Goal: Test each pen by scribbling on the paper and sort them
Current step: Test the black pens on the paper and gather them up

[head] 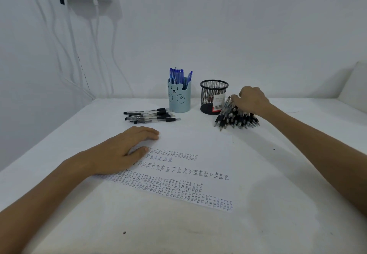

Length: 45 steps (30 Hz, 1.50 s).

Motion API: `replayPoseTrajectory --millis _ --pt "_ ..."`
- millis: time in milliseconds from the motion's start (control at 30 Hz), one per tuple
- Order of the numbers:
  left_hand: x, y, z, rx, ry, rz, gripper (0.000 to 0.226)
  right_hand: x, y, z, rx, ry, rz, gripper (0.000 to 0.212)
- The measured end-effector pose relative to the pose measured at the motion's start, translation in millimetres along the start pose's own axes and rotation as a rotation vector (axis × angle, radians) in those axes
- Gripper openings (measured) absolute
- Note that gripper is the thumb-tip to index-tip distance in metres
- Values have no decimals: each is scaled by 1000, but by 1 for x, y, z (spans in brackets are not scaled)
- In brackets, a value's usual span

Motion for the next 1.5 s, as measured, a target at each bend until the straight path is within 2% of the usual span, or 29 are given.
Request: replayPoseTrajectory --millis 400,633,833,967,1100,1300,1500 --pt "-1 0 2 0 -12 4 56 -11 -11 -6 -16 -179 21 25" --pt "-2 0 2 -1 -1 7 55 -20 -37 -40 -135 -402 -9 21" --pt "-3 1 8 -36 -6 37 42 -19 -68 -102 -382 -292 110 22" --pt "-5 -1 7 -38 -3 43 41 22 -87 -146 -645 -100 -42 19" --pt "-7 0 11 -30 -4 33 42 64 -95 -173 -829 -130 -95 27" --pt "-8 0 14 -15 -3 32 39 77 -94 -183 -906 -149 10 27" --pt "-9 1 16 1 9 29 42 73 -102 -184 -940 -77 -23 17"
Point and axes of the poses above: each hand's wrist, its own y-axis towards the middle knuckle, its own x-axis out of the palm, z = x × y, the point moved 7 cm from there along y, towards the middle knuckle, and after that the axes turned 1 degree about z, right-handed, at the moved point
